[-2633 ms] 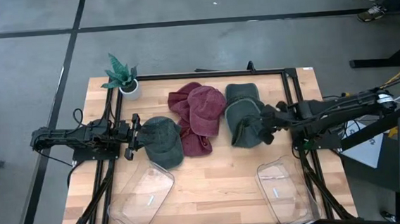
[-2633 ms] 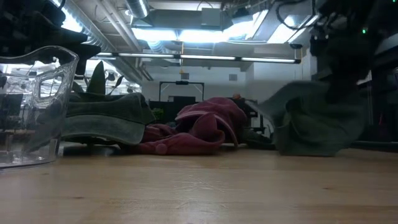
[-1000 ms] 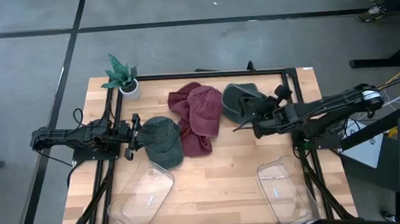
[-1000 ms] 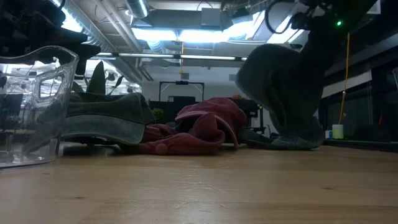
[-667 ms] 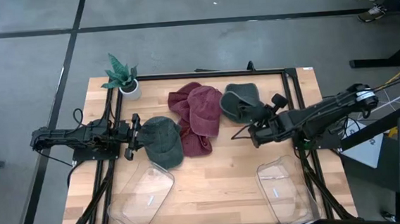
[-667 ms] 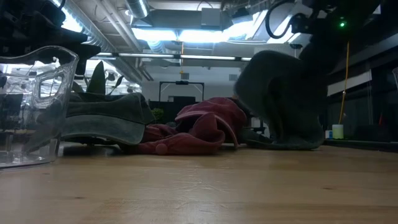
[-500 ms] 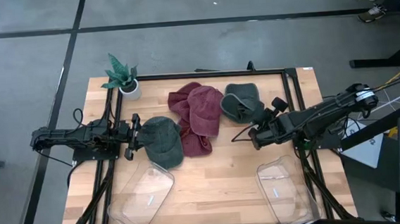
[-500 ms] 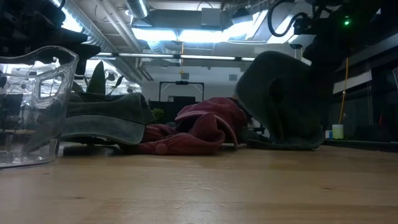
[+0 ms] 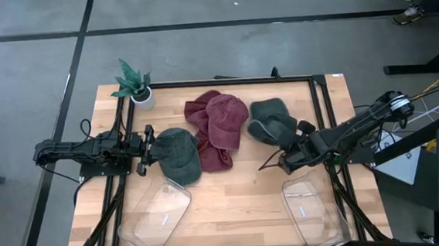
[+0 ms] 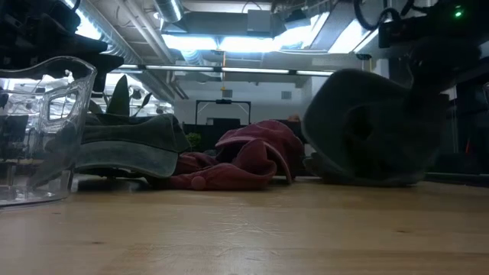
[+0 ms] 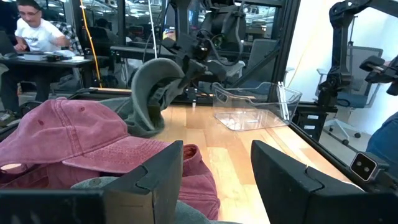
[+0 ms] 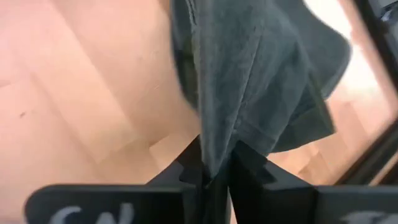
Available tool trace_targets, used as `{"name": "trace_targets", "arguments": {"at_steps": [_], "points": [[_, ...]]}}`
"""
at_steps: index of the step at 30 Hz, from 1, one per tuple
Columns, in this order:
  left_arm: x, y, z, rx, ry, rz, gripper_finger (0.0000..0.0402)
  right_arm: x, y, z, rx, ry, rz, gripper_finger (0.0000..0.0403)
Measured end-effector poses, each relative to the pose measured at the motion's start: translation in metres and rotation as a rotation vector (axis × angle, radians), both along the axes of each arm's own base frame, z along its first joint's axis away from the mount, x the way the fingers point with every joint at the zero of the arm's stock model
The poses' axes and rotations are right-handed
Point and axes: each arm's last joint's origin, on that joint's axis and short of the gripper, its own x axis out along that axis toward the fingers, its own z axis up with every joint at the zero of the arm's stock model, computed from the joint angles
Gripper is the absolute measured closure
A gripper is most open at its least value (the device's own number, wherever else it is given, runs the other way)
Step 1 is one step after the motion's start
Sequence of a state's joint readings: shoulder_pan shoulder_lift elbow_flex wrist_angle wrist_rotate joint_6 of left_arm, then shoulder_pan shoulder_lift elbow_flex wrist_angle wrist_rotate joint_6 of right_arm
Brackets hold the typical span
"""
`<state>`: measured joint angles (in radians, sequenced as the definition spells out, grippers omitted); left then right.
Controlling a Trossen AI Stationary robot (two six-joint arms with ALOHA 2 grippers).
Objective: Pick & Place hat
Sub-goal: Put the bottom right green cap into the right transparent bin
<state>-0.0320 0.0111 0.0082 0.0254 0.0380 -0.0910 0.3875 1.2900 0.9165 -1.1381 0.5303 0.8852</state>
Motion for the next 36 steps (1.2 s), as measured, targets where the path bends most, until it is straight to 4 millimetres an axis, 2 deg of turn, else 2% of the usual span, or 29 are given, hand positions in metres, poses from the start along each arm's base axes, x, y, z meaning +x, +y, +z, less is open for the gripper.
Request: {"name": "trace_targets", "arguments": {"at_steps": [7, 13, 19, 28, 36], "points": [[0.0, 0.0, 0.0, 0.0, 0.0, 0.0, 0.0217, 0.001, 0.008, -0.006, 0.016, 0.028, 0.027, 0.035], [0.0, 0.0, 0.0, 0.0, 0.0, 0.0, 0.0217, 0.01, 0.015, -0.02, 0.132, 0.055, 0.056, 0.0337], [0.0, 0.0, 0.0, 0.0, 0.0, 0.0, 0.0217, 0.013, 0.022, -0.034, 0.234, 0.037, 0.12, 0.0272], [0.0, 0.0, 0.0, 0.0, 0.0, 0.0, 0.0217, 0.012, 0.022, -0.028, 0.243, 0.017, 0.175, 0.0165], [0.0, 0.0, 0.0, 0.0, 0.0, 0.0, 0.0217, 0.011, 0.024, -0.026, 0.339, 0.035, 0.211, 0.0103]]}}
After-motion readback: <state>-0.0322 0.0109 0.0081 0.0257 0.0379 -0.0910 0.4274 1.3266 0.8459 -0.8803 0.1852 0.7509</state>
